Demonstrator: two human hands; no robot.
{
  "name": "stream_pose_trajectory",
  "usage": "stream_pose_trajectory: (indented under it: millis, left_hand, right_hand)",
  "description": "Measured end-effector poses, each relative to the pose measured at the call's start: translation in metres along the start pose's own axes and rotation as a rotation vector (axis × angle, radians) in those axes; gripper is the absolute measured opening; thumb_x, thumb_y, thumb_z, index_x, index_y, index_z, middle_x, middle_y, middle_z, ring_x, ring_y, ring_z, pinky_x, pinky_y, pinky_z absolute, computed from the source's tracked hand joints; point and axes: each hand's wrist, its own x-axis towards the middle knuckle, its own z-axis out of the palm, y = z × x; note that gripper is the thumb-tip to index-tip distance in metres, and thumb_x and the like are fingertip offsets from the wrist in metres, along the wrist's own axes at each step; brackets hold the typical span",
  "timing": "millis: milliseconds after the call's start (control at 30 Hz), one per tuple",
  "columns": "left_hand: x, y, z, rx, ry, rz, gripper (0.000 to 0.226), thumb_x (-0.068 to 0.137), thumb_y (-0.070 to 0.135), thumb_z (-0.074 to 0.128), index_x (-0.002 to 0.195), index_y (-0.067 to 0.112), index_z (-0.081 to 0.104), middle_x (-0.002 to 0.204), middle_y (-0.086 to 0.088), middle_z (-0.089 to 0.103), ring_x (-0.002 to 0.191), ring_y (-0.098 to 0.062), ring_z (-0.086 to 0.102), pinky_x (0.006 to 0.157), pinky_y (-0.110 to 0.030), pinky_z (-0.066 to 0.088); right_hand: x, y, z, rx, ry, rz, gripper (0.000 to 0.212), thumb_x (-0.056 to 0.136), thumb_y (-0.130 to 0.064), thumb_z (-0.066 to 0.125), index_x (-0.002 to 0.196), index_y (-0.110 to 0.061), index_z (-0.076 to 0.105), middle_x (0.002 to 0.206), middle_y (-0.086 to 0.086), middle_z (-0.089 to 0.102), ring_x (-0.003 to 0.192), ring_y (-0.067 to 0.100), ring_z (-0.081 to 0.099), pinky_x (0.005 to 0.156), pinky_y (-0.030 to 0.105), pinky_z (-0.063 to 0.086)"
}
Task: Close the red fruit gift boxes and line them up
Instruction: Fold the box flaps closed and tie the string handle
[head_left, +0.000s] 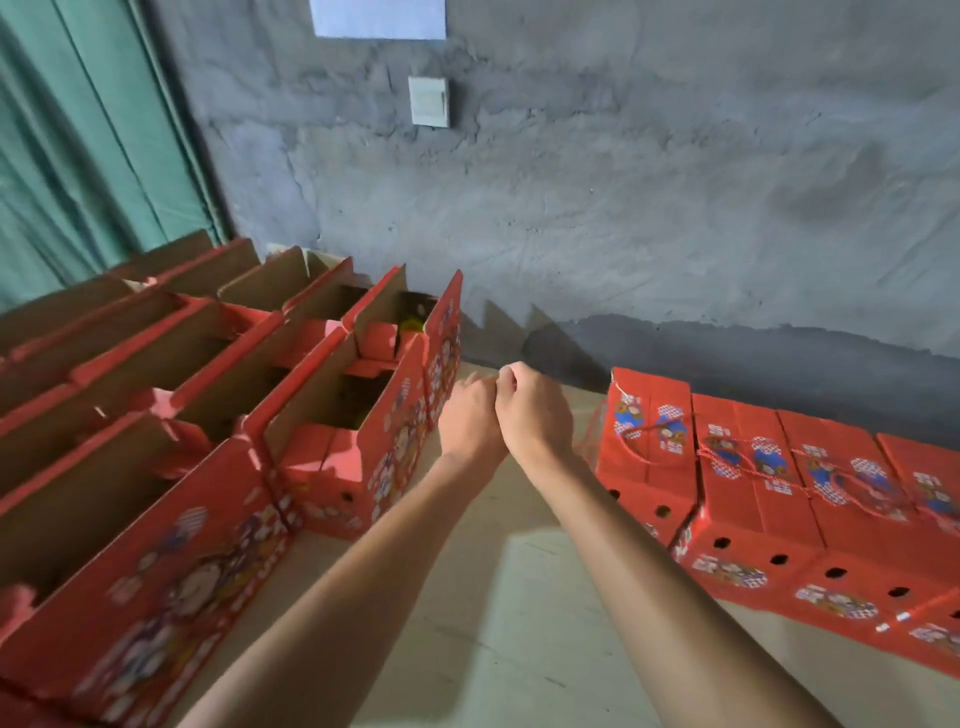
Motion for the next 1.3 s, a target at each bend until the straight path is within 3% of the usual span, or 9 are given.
stream_pose_trajectory:
  millis: [100,233,367,500,767,867,1133,1200,1300]
  left_hand:
    - [0.008,-0.053,-0.023,0.226,0.019,0.029,0.029,0.101,0.024,0.057,0.128,0.020,0.065,0.137,-0.001,0.058,0.131,-0.025,0.046,0.111,-0.041,0.037]
    - [0.026,-0.101,-0.038,0.327,-0.026,-0.102,0.045,0.105,0.023,0.049,0.148,0.012,0.040,0.157,-0.012,0.034,0.147,-0.034,0.028,0.119,-0.046,0.031]
    - [0.042,-0.122,-0.041,0.078,-0.052,-0.267,0.042,0.104,0.013,0.051,0.143,0.005,0.037,0.143,-0.021,0.051,0.127,-0.040,0.055,0.097,-0.048,0.049]
    - [0.047,-0.135,-0.042,0.077,-0.108,-0.361,0.015,0.099,0.013,0.056,0.105,0.002,0.063,0.105,-0.018,0.071,0.089,-0.036,0.066,0.070,-0.038,0.048]
    - [-0.002,-0.133,-0.053,0.097,-0.173,-0.218,0.031,0.096,0.038,0.064,0.090,0.009,0.073,0.084,-0.012,0.071,0.081,-0.037,0.068,0.072,-0.041,0.056]
    - [-0.038,-0.132,-0.067,0.105,-0.218,-0.128,0.015,0.093,0.030,0.068,0.098,0.021,0.079,0.086,-0.007,0.075,0.081,-0.032,0.070,0.067,-0.035,0.054]
    - [-0.163,-0.115,-0.107,0.101,-0.354,0.145,0.030,0.093,0.011,0.060,0.108,0.028,0.080,0.097,0.000,0.078,0.089,-0.025,0.070,0.079,-0.037,0.057]
    - [-0.194,-0.113,-0.114,0.075,-0.396,0.237,0.028,0.094,0.009,0.061,0.107,0.026,0.080,0.091,0.003,0.078,0.082,-0.020,0.071,0.075,-0.036,0.058]
    - [-0.235,-0.111,-0.126,0.026,-0.414,0.305,0.027,0.093,0.008,0.064,0.106,0.025,0.081,0.084,0.011,0.076,0.072,-0.007,0.068,0.069,-0.025,0.056]
  right_hand:
    - [-0.012,-0.028,0.036,0.009,-0.147,-0.070,0.034,0.108,-0.028,0.040,0.130,-0.018,0.064,0.132,0.009,0.067,0.121,0.031,0.061,0.093,0.037,0.048]
    - [-0.021,-0.050,0.076,-0.096,-0.240,-0.128,0.038,0.105,-0.024,0.044,0.139,-0.020,0.058,0.137,0.008,0.064,0.125,0.031,0.059,0.097,0.039,0.048]
    - [-0.024,-0.060,0.093,-0.136,-0.196,-0.162,0.034,0.102,-0.024,0.048,0.133,-0.019,0.061,0.130,0.007,0.067,0.118,0.030,0.061,0.090,0.038,0.050]
    - [-0.026,-0.058,0.096,-0.177,-0.223,-0.163,0.035,0.100,-0.021,0.048,0.132,-0.019,0.060,0.128,0.006,0.068,0.115,0.031,0.063,0.089,0.037,0.050]
    - [-0.049,-0.048,0.071,-0.230,-0.317,-0.167,0.048,0.095,-0.009,0.054,0.142,-0.020,0.053,0.139,0.003,0.060,0.127,0.029,0.055,0.101,0.038,0.046]
    - [-0.070,-0.037,0.051,-0.259,-0.325,-0.244,0.062,0.093,-0.004,0.056,0.152,-0.020,0.045,0.152,0.000,0.049,0.134,0.028,0.050,0.106,0.040,0.044]
    - [-0.169,0.021,-0.009,-0.469,-0.340,-0.320,0.068,0.092,-0.012,0.067,0.155,-0.020,0.042,0.159,0.004,0.044,0.145,0.025,0.040,0.119,0.041,0.031]
    - [-0.205,0.039,-0.025,-0.484,-0.362,-0.318,0.058,0.093,-0.022,0.068,0.148,-0.022,0.052,0.149,0.002,0.056,0.140,0.024,0.046,0.117,0.039,0.031]
    - [-0.263,0.063,-0.049,-0.443,-0.291,-0.316,0.031,0.093,-0.039,0.069,0.121,-0.028,0.071,0.114,-0.004,0.076,0.103,0.020,0.065,0.097,0.035,0.045]
